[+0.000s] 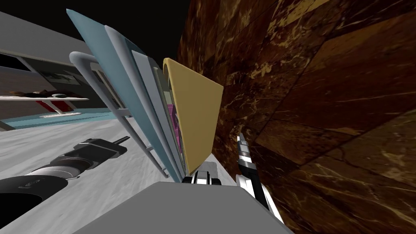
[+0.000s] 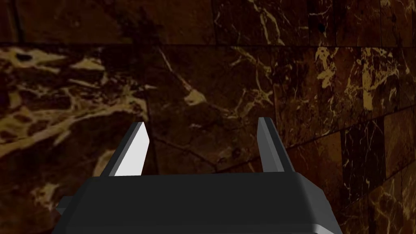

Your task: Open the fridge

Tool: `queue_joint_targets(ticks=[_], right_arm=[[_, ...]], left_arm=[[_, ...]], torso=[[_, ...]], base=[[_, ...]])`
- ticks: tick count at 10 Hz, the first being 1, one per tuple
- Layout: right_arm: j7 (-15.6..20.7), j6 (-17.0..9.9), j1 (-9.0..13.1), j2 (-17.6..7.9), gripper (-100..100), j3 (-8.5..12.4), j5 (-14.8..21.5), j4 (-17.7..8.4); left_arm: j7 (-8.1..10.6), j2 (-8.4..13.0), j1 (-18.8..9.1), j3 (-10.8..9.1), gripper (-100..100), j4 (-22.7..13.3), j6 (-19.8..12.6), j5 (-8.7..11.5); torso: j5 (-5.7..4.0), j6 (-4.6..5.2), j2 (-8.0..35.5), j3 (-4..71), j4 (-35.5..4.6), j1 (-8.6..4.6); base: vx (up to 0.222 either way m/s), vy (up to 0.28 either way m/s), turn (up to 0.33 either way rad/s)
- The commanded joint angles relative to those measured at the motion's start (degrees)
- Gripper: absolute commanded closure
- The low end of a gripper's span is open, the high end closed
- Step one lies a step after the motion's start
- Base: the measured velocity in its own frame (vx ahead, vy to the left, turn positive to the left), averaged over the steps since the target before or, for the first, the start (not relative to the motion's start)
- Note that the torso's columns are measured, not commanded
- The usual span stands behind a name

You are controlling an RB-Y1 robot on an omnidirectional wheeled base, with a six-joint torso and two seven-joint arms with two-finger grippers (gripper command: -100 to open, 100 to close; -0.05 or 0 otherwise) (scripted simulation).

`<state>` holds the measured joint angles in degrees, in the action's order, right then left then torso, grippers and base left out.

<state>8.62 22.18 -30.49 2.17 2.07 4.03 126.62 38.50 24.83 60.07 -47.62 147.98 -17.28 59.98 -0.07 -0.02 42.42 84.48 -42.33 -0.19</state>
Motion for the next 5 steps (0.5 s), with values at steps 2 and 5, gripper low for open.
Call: queue_joint_targets(ticks=[2, 5], right_arm=[[0.0, 0.0, 0.0, 0.0, 0, 0.0, 0.0, 0.0], [0.0, 0.0, 0.0, 0.0, 0, 0.0, 0.0, 0.0]], left_arm=[[-0.15, 1.4, -0.2, 0.73, 100, 0.7, 0.2, 0.5], [-0.26, 2.1, -0.3, 1.14, 100, 1.0, 0.3, 0.7]], torso=[[0.06, 0.00, -0.2, 0.1, 0.0, 0.10], [0.08, 0.17, -0.2, 0.1, 0.1, 0.14]], base=[[-0.147, 0.198, -0.094], [-0.152, 0.216, -0.094]])
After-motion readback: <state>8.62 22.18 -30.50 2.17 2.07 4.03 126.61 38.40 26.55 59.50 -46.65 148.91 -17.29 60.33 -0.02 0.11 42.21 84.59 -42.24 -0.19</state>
